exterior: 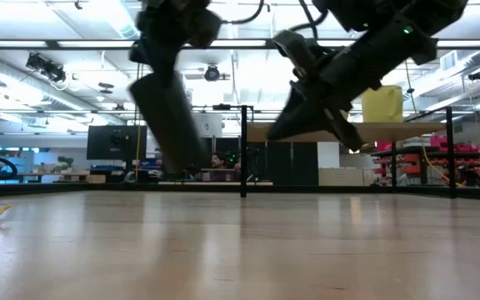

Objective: Stack small to large cups/mugs on shelf
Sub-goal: Put the black cup on the shelf

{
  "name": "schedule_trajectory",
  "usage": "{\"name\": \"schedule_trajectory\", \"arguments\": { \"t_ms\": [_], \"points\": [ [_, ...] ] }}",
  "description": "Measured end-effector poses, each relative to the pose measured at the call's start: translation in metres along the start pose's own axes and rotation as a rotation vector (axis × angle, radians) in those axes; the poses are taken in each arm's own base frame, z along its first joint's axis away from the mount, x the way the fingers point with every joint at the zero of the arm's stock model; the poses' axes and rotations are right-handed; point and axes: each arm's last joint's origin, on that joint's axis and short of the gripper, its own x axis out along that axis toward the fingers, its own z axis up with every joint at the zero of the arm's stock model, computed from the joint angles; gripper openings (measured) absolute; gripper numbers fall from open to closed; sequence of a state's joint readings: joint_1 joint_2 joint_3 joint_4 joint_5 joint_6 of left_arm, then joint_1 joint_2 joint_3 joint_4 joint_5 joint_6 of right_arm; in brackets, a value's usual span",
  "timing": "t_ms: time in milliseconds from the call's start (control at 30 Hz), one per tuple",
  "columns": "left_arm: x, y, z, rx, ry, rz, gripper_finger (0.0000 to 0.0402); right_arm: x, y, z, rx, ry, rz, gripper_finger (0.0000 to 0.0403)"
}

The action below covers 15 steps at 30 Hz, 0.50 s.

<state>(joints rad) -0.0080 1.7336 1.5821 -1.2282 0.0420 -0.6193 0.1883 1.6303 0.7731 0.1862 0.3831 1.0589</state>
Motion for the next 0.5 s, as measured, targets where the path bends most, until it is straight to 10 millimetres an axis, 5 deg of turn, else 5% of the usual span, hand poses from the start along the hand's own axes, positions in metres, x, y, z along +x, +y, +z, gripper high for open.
{"name": "schedule_trajectory", "arguments": {
  "t_ms": [500],
  "points": [
    [0.016, 0.013, -0.018, 0.102, 0.321, 0.189, 0.0026, 0.0, 0.004, 0.001, -0.036, 0.044, 0.013, 0.0]
  ]
}}
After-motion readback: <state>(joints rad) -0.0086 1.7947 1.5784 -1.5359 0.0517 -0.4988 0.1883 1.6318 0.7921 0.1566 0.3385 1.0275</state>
